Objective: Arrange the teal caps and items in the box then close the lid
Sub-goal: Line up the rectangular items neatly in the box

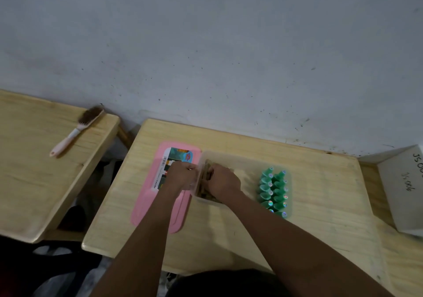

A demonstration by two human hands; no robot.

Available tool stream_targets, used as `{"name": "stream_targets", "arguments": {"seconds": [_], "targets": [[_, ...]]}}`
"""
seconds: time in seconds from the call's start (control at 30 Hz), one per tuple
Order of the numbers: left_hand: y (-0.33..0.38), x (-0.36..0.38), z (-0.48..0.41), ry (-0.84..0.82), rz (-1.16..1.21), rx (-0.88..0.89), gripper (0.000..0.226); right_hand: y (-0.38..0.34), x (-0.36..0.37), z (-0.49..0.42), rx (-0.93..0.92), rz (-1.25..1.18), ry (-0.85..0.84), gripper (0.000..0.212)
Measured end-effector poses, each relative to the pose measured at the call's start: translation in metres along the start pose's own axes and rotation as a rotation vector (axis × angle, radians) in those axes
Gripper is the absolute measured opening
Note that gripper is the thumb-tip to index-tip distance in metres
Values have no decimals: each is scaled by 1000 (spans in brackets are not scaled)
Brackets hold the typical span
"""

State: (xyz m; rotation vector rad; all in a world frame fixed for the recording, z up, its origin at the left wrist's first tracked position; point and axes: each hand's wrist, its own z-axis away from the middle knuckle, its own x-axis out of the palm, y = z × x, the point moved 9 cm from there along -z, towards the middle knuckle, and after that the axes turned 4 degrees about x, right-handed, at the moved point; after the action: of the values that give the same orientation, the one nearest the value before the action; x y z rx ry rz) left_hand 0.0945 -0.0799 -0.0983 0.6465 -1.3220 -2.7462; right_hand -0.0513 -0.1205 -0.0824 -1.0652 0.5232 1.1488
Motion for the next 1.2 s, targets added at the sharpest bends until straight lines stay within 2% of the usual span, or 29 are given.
{"name": "stream_targets", "arguments": {"seconds": [0.1,0.2,0.37,0.43,0.53,0.67,0.8,0.9,1.07,1.2], "targets": [[-3,1,-3,-9,-12,5,21,11,-1,1,35,-73,10,27],[-3,1,-5,-4,-12,17,19,25,-4,3,54,-93,36,20],[-6,1,-7,6,-7,22,17,13,-8,13,-87,83,117,22],[-6,1,-7,8,-9,23,18,2,2,15,-154,154,80,29],[-6,2,-7,14,-1,19,19,2,17,7,-129,215,7,35],[-7,2,-9,20,-24,35,20,-2,16,1,-160,332,62,49],[-7,4,-10,26,-33,39,19,-14,9,-6,-194,288,73,32],[-8,3,-9,32,-28,16,20,-21,6,-13,-199,238,8,25],[-11,3,-12,28,-20,-9,16,-22,4,-26,-131,261,-57,30],[-6,2,-9,24,-55,17,19,-22,10,-33,-106,286,-114,24]]}}
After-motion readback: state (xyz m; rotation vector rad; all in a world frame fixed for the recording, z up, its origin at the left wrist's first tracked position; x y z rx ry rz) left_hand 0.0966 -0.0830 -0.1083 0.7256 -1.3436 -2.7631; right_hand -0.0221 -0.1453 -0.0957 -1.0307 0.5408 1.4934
